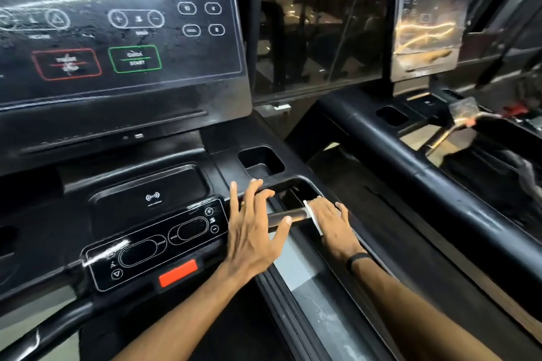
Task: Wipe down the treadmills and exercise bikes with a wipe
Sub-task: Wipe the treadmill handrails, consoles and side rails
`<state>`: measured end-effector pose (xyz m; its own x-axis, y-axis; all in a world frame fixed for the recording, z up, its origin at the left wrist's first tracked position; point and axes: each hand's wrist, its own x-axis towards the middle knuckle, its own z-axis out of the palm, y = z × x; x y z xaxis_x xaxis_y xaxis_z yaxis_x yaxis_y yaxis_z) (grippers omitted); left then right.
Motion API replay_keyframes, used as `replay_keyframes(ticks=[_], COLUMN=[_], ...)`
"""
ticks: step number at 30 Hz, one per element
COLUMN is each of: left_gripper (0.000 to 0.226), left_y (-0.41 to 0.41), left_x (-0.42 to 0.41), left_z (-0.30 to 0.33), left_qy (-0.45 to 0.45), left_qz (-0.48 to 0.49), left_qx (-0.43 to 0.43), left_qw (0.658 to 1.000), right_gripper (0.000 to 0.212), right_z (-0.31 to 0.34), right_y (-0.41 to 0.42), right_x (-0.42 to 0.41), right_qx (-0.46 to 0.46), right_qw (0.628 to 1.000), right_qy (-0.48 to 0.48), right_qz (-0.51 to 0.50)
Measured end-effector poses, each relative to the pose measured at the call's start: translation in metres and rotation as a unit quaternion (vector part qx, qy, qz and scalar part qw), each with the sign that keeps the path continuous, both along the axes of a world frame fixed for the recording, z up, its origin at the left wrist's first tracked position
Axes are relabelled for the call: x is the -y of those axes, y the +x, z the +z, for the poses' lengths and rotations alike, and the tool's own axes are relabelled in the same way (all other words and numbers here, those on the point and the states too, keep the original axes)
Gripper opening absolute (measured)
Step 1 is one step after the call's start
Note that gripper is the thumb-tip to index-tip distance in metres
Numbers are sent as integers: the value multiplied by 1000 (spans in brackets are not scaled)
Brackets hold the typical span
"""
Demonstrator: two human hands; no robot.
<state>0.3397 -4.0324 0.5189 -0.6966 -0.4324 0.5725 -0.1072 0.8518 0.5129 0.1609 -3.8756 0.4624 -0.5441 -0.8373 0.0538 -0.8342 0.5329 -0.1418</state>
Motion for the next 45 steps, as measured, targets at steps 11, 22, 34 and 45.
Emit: replay_keyframes(ticks=[11, 22, 34, 45], left_gripper=[33, 14, 27, 27], left_y=[-30, -38, -18, -26], left_x=[-43, -42, -96, -200], left_z=[-8, -11, -53, -73], left_qy=[36, 114, 158, 218], left_qz=[-122, -131, -36, 113], left_qx=[-9, 80, 281, 328], left_qw=[992, 981, 946, 912], right_gripper=[24, 12, 60, 77], right_z=[36, 51, -5, -5], right_y=[14, 4, -22, -25], right_x=[-45, -38, -100, -61], right_qx=[110, 135, -342, -443], right_qw=[933, 942, 799, 740], right_qy=[-292, -231, 408, 438], right_qz=[-181, -200, 280, 255])
